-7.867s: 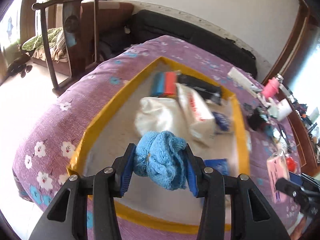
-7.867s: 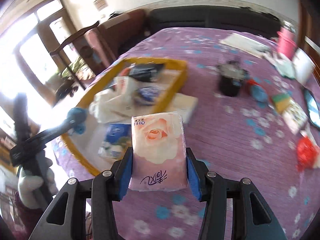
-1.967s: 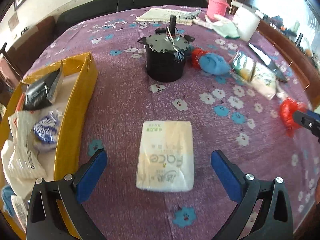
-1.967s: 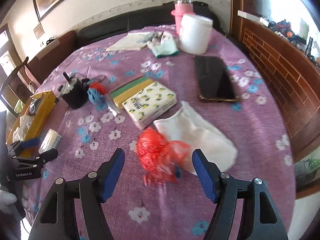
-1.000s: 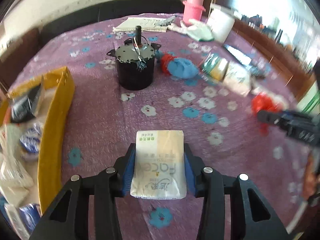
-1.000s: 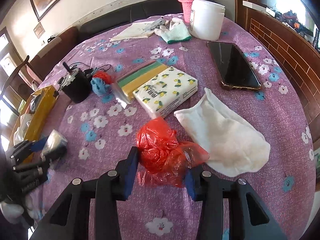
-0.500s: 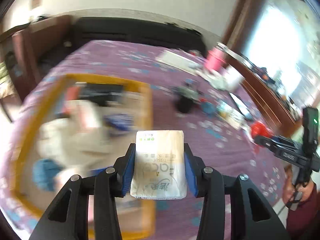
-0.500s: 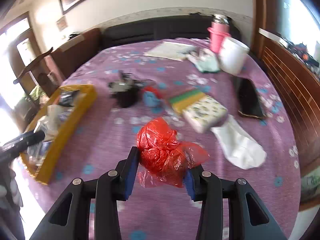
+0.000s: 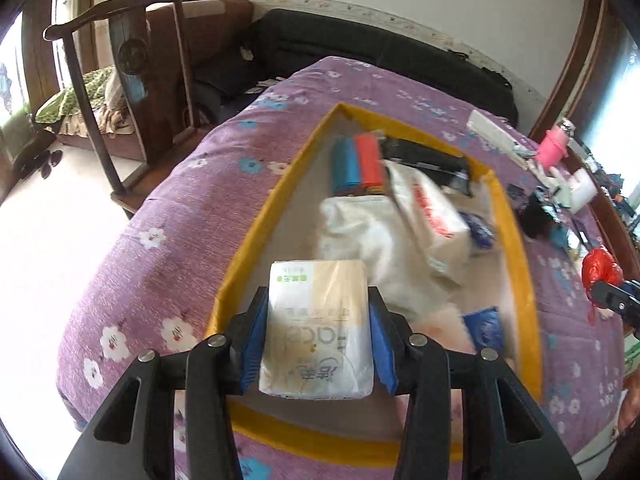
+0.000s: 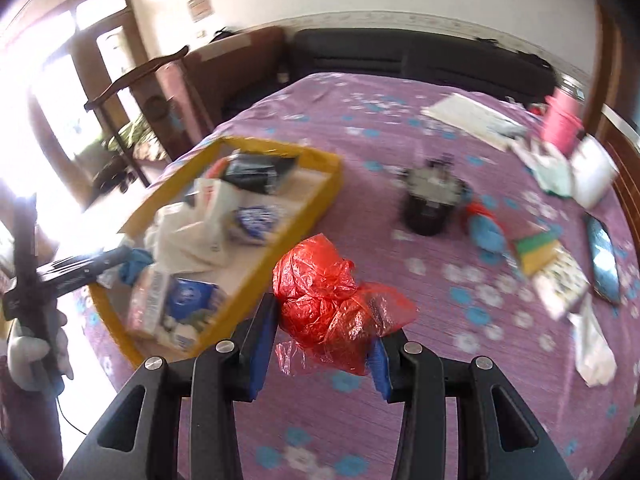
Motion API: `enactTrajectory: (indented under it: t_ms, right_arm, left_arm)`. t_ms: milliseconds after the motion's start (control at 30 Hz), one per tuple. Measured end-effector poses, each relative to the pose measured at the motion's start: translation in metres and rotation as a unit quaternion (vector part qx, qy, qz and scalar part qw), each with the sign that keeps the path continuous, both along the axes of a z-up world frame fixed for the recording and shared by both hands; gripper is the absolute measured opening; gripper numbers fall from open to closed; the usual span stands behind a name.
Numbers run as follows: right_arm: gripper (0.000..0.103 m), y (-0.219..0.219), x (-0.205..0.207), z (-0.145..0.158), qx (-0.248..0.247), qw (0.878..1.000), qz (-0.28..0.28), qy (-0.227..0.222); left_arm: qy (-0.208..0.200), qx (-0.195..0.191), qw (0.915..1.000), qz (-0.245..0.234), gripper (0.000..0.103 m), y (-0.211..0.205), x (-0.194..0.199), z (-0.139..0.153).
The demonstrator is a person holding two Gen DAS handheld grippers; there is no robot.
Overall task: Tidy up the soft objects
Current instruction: 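Drop the Face pack into the yellow box with the left gripper while the right drops the red bag there, then move both tools back from the box over the table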
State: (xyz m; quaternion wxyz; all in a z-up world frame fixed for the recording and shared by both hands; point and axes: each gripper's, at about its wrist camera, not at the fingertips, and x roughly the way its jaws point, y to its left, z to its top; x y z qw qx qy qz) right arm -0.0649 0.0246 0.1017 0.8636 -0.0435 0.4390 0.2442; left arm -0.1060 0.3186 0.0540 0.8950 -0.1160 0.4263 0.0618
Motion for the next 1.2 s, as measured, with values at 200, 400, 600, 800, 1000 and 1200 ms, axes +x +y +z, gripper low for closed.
enactTrajectory:
  t_ms: [200,400,600,800,1000,1200]
  right_arm:
    - [0.045,0.066,0.015,-0.011,-0.022,0.999,0.04,0.015]
    - [0.046,0.107,0.03,-0.027,-0.054,0.997,0.057,0.023]
    - [0.062,0.118,0.04,-0.033,-0.075,0.996,0.049,0.007]
    - [0.071,0.109,0.036,-0.02,-0.068,0.997,0.037,-0.022]
    - [0.074,0.084,0.024,-0.012,-0.055,0.998,0.022,-0.035]
    - [0.075,0.041,0.015,-0.009,-0.041,0.999,-0.007,-0.035]
  left_arm:
    - [0.002,0.023,0.9997,-0.013,0.057,-0.002,0.001,-0.006]
    - [-0.032,0.018,0.9992,-0.011,0.078,-0.002,-0.024,0.009]
    - [-0.065,0.005,0.9979,0.0,0.081,0.006,-0.045,0.024]
    - [-0.063,0.02,0.9978,0.002,0.082,-0.004,-0.046,0.027]
    - [-0.059,0.07,0.9958,-0.012,0.087,-0.033,-0.048,0.032]
    - [-0.053,0.098,0.9932,-0.033,0.089,-0.064,-0.048,0.037]
